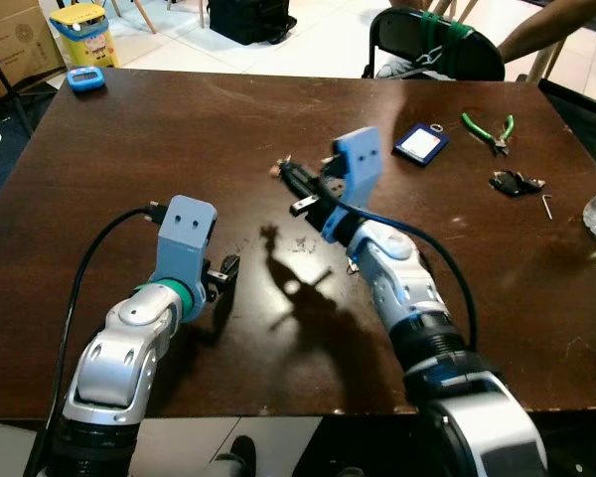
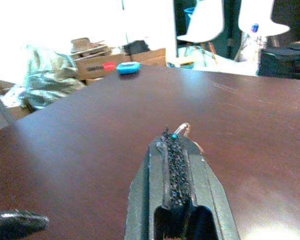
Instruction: Hang keys on a hook
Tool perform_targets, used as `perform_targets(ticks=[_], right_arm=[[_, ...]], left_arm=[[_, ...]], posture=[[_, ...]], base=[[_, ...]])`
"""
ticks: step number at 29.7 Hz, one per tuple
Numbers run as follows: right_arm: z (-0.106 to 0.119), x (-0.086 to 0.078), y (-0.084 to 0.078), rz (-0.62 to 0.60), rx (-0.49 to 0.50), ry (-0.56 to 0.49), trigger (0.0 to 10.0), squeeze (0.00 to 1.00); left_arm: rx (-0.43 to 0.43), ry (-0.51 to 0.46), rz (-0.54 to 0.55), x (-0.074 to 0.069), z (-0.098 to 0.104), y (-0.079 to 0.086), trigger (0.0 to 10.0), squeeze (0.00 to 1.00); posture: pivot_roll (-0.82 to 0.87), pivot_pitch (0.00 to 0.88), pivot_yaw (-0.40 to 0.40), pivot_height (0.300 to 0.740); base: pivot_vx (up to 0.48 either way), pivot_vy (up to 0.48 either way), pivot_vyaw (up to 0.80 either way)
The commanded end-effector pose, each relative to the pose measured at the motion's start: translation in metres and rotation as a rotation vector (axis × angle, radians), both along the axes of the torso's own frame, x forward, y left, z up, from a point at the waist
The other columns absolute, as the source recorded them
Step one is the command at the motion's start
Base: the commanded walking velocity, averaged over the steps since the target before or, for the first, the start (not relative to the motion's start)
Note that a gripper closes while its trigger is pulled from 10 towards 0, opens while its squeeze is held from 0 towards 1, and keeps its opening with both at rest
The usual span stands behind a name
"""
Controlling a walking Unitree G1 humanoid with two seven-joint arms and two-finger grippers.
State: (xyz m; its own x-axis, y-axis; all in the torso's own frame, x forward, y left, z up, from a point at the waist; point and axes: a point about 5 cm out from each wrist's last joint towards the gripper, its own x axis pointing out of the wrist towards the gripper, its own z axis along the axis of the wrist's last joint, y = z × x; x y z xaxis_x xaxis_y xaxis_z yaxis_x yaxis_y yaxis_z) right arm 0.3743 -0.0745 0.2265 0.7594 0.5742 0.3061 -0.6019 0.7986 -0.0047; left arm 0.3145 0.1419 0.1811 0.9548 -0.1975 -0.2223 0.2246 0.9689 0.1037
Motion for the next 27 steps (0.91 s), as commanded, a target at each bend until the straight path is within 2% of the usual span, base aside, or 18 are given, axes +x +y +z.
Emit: perform_targets(ticks=[1, 7, 10, 13, 15, 19, 20, 23, 27], right_arm=[[0.001, -0.004, -0.007, -0.053, 0.023, -0.016, 10.0, 0.0], [-0.001, -0.005, -0.014, -0.115, 0.039, -0.033, 10.0, 0.0], [0.001, -0.017, -0.025, -0.243, 0.039, -0.117, 10.0, 0.0], [0.011, -0.023, -0.027, -0.252, 0.087, -0.14, 10.0, 0.0], [0.008, -0.022, -0.027, -0.269, 0.056, -0.132, 10.0, 0.0], [0.009, -0.022, -0.027, -0.27, 0.073, -0.119, 10.0, 0.0], [0.001, -0.02, -0.026, -0.269, 0.033, -0.087, 10.0, 0.0], [0.002, -0.021, -0.031, -0.287, 0.076, -0.068, 10.0, 0.0], [-0.004, -0.023, -0.032, -0.327, 0.047, -0.062, 10.0, 0.0]], left_arm=[[-0.007, 0.023, -0.019, -0.002, -0.005, -0.004, 10.0, 0.0], [-0.001, 0.009, -0.016, -0.003, -0.004, -0.004, 10.0, 0.0], [0.032, -0.071, 0.014, -0.006, 0.006, -0.001, 10.0, 0.0], [0.033, -0.071, 0.018, -0.007, 0.006, 0.0, 10.0, 0.0], [0.035, -0.067, 0.019, -0.007, 0.005, 0.001, 10.0, 0.0], [0.037, -0.064, 0.018, -0.006, 0.004, 0.001, 10.0, 0.0], [0.036, -0.063, 0.019, -0.006, 0.004, 0.001, 10.0, 0.0], [0.038, -0.065, 0.02, -0.005, 0.005, 0.0, 10.0, 0.0], [0.04, -0.075, 0.028, -0.008, 0.006, 0.003, 10.0, 0.0]], posture=[[0.02, 0.165, 0.086, 0.74], [0.02, 0.161, 0.087, 0.74], [0.01, 0.154, 0.088, 0.74], [0.02, 0.148, 0.093, 0.74], [0.0, 0.144, 0.092, 0.74], [0.02, 0.147, 0.091, 0.74], [0.0, 0.144, 0.093, 0.74], [0.02, 0.153, 0.09, 0.74], [0.01, 0.153, 0.094, 0.74]], base=[[0.0, 0.0, 0.0], [0.0, 0.0, 0.0], [0.0, 0.0, 0.0], [0.0, 0.0, 0.0], [0.0, 0.0, 0.0], [0.0, 0.0, 0.0], [0.0, 0.0, 0.0], [0.0, 0.0, 0.0], [0.0, 0.0, 0.0]])
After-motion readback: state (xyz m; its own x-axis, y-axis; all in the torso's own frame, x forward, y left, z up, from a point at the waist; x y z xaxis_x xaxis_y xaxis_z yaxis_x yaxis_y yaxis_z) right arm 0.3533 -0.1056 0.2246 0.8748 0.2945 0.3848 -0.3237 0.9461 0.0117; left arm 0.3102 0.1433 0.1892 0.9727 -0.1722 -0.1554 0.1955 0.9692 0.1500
